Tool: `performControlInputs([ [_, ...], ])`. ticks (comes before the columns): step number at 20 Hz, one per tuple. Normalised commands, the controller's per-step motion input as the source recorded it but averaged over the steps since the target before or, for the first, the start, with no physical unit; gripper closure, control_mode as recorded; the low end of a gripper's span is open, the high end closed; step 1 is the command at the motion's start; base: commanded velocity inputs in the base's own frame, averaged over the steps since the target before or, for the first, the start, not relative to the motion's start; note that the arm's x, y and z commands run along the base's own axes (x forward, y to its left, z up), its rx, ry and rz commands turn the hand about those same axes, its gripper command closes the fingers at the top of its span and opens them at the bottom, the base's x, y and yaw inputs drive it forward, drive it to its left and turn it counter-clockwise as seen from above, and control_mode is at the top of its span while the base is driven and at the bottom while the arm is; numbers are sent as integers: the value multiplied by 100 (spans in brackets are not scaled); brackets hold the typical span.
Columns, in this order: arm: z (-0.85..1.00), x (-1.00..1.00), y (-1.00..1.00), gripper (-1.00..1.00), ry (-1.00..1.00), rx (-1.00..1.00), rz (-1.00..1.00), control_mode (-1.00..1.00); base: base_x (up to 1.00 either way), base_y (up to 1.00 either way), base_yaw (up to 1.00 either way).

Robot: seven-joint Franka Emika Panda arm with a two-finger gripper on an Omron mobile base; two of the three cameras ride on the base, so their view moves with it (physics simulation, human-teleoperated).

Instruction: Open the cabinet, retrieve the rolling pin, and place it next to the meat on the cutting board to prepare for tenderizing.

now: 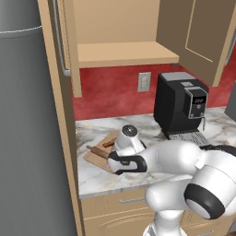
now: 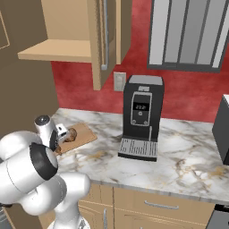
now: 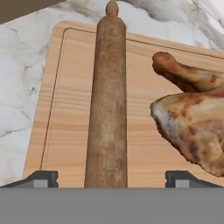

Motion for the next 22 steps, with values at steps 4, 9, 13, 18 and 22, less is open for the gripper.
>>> performControlInputs([
  [4, 32, 0, 0, -100, 0, 0, 0, -100, 0, 0, 0],
  [9, 42, -4, 0, -100, 0, 0, 0, -100, 0, 0, 0],
  [13, 42, -22, -7, -100, 0, 0, 0, -100, 0, 0, 0],
  [18, 50, -49, -5, -100, 0, 0, 0, -100, 0, 0, 0],
  [22, 66, -61, -10, -100, -1, 0, 0, -100, 0, 0, 0],
])
